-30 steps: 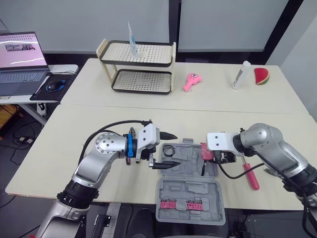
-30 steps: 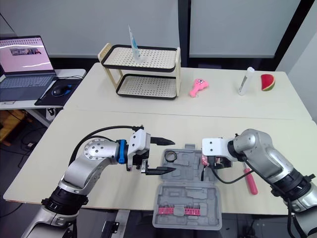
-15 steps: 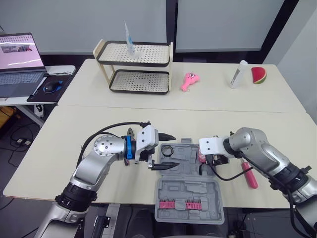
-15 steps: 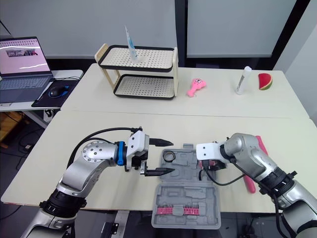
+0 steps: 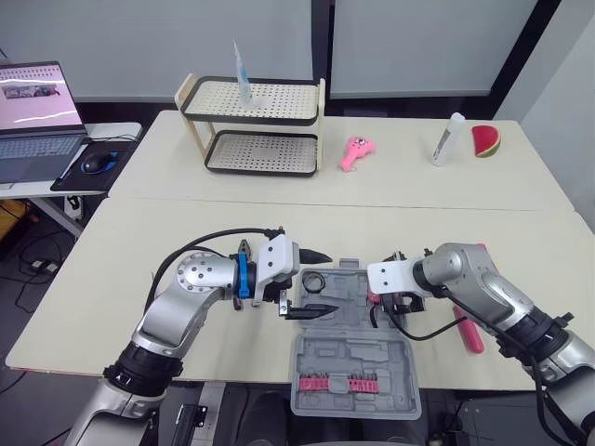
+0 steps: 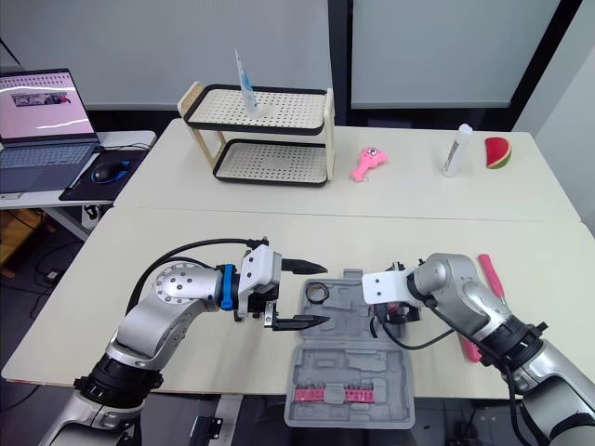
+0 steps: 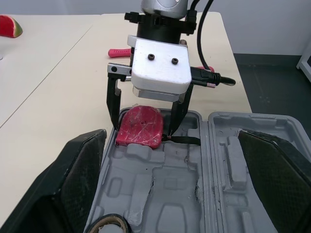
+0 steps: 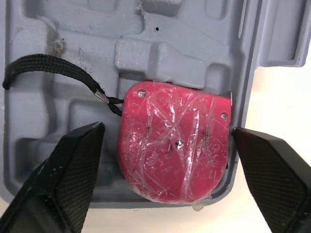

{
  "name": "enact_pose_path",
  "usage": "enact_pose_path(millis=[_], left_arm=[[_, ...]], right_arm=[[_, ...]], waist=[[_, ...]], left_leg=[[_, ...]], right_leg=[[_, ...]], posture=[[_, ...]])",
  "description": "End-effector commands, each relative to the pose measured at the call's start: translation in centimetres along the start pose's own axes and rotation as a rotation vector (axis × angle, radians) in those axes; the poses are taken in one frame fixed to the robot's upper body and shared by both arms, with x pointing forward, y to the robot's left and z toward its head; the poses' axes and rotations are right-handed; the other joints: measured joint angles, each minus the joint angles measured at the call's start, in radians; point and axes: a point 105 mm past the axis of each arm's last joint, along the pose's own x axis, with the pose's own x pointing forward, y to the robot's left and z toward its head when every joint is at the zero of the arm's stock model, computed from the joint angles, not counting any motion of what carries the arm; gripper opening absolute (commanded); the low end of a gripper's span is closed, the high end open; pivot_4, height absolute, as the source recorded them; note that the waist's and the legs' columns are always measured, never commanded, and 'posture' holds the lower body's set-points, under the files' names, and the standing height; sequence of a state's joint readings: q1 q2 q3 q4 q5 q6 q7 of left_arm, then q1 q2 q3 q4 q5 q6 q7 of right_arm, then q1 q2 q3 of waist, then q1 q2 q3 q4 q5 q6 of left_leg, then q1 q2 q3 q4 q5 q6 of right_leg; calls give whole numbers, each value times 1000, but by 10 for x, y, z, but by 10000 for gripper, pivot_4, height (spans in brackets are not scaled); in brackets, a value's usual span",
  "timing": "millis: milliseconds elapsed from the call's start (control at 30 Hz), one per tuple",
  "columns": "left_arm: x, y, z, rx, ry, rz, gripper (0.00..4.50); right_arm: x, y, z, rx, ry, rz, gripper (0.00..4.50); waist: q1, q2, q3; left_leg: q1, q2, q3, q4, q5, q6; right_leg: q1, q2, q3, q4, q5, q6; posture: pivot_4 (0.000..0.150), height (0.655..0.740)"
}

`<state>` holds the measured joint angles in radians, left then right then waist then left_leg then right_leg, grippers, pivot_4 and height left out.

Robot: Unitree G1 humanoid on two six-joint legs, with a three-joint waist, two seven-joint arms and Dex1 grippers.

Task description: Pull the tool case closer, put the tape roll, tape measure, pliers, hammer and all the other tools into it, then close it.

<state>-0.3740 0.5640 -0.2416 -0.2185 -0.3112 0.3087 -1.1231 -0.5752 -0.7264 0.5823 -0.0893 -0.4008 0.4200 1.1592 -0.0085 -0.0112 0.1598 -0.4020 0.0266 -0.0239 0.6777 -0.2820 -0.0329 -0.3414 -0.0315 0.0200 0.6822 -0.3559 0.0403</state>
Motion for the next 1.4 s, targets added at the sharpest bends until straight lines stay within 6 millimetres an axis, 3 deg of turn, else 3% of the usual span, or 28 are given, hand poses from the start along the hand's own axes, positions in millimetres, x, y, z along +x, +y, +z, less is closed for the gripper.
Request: enact_pose_path(millis=[33, 133, 233, 500, 600, 700, 800, 1033, 1133, 1400], left_arm=[[2, 0, 8, 32, -16, -11, 45000], [3, 0, 9, 39, -17, -16, 45000], [4, 1, 9, 43, -18, -21, 45000], [6, 1, 11, 61, -27, -39, 45000], [7, 2, 12, 65, -32, -42, 45000], [8, 4, 14, 76, -34, -43, 45000], [8, 5, 14, 83, -35, -45, 45000], [8, 6, 14, 92, -34, -62, 45000], [9, 6, 14, 92, -34, -67, 45000], [9, 8, 14, 91, -30, -70, 45000]], right_arm=[[-27, -10, 8, -33, -27, -43, 44740], [-55, -5, 8, -24, -63, -9, 44740], [-71, -3, 3, -27, -90, -9, 44740], [-80, 3, 8, 165, -398, -156, 44740], [-75, 3, 0, 217, -443, -243, 39346], [-69, 3, -1, 295, -516, -314, 29153], [-64, 7, 1, 350, -576, -336, 22129], [-53, 16, -4, 368, -583, -338, 12257], [-48, 17, -4, 377, -585, -334, 8516], [-30, 17, -8, 410, -613, -320, 8516]], waist=[[0, 0, 0], [4, 0, 0], [4, 0, 0], [4, 0, 0], [4, 0, 0], [4, 0, 0], [4, 0, 0], [4, 0, 0], [4, 0, 0], [4, 0, 0]], left_leg=[[0, 0, 0, 0, 0, 0], [-1, 0, 0, 0, 0, 0], [0, 0, 0, 0, -2, 3], [0, 0, 0, 0, -2, 4], [0, 0, 0, 0, -2, 4], [0, 0, 0, 0, -2, 4], [0, 0, 0, 0, -1, 2], [0, 0, 0, 0, 0, 0], [0, 0, 0, 0, 0, 0], [0, 0, 0, 0, 0, 0]], right_leg=[[0, 0, 0, 0, 0, 0], [0, 0, 0, 0, 0, 0], [1, -1, 0, -1, 0, 0], [1, 0, 0, 0, 0, 0], [1, 0, 0, 0, 0, 0], [1, 0, 0, 0, 0, 0], [1, 0, 0, 0, 0, 0], [2, 0, 0, -1, 0, 0], [2, 1, 0, 0, 0, 0], [2, 1, 0, -1, 0, 0]], posture=[[1500, 7400], [1500, 7400], [1500, 7400], [1500, 7400], [1500, 7400], [1500, 7400], [1500, 7400], [1500, 7400], [1500, 7400], [1500, 7400]])
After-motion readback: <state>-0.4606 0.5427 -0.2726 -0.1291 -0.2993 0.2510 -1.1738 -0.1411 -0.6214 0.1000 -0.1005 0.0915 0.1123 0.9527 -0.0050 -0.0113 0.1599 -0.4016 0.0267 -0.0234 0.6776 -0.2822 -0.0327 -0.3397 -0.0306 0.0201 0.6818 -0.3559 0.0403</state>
